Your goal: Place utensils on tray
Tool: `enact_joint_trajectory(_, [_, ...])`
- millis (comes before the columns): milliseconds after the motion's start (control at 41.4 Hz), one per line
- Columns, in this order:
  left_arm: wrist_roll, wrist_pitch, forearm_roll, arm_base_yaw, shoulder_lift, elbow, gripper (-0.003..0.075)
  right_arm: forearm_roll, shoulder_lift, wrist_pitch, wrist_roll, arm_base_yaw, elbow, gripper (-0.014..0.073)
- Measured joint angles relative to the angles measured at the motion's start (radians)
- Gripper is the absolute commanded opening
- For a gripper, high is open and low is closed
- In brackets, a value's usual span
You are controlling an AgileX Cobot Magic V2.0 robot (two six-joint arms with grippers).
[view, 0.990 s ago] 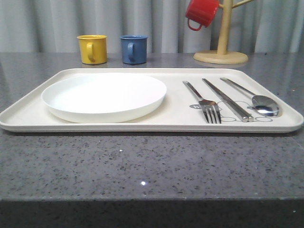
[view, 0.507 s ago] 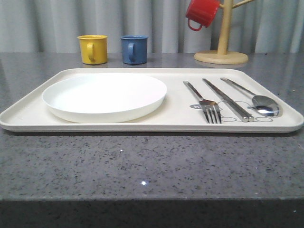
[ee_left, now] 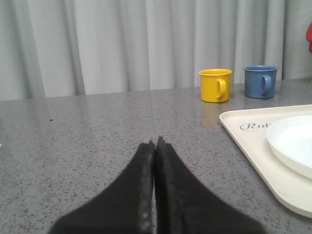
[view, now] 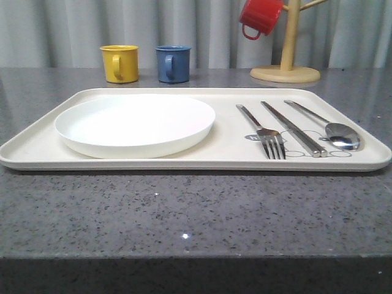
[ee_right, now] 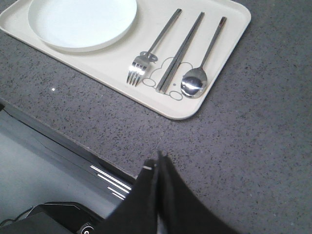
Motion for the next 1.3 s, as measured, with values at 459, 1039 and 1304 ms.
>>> enact_joint_trajectory(459, [0.000,0.000,0.000,0.000,0.000,0.000,-0.0018,-0.044,-0.275,-0.445,0.000,-0.173,0.426,-0.0070])
enact_joint_trajectory(1039, [0.001,0.000,0.000,0.000,0.000,0.000,-0.0018,-0.044,-0.478,-1.036,0.000,-0.414,0.895,-0.0070])
enact_joint_trajectory(1304, [0.001,0.000,0.000,0.000,0.000,0.000,-0.0018,-0.044,-0.480,-1.070,0.000,-0.416,0.901,-0.0070])
